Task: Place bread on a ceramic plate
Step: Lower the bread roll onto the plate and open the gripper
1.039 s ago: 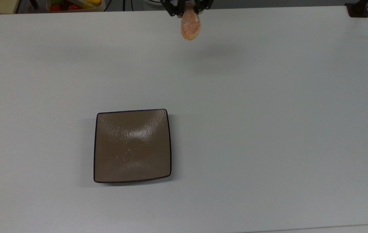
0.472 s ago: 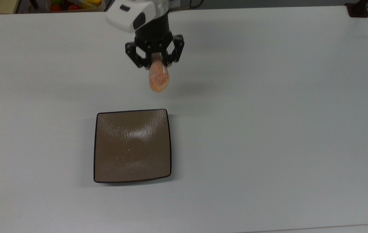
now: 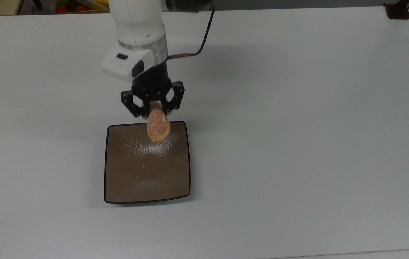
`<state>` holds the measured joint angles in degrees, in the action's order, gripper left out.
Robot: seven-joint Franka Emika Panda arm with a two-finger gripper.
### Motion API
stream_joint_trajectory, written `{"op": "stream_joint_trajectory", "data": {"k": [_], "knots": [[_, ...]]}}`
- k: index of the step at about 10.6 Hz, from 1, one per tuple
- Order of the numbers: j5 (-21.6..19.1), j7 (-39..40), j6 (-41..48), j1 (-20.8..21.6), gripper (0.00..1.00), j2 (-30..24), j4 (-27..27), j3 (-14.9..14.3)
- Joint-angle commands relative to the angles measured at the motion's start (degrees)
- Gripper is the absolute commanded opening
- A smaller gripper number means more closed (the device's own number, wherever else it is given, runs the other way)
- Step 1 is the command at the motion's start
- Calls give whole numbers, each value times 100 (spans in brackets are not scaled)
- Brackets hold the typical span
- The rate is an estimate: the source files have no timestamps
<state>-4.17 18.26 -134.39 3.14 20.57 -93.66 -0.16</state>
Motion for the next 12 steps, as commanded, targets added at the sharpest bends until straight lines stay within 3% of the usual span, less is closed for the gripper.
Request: {"op": "stream_joint_trajectory", "data": {"k": [1, 6, 7, 10, 12], "knots": [[-13, 283, -587, -67, 30, 710, 479, 24], [48, 336, -1281, -111, 37, 1449, 735, 7], [57, 336, -1370, -120, 44, 1494, 727, 7], [83, 327, -1468, -112, 81, 1573, 692, -11], [127, 310, -1468, -103, 100, 1600, 691, -11]]}}
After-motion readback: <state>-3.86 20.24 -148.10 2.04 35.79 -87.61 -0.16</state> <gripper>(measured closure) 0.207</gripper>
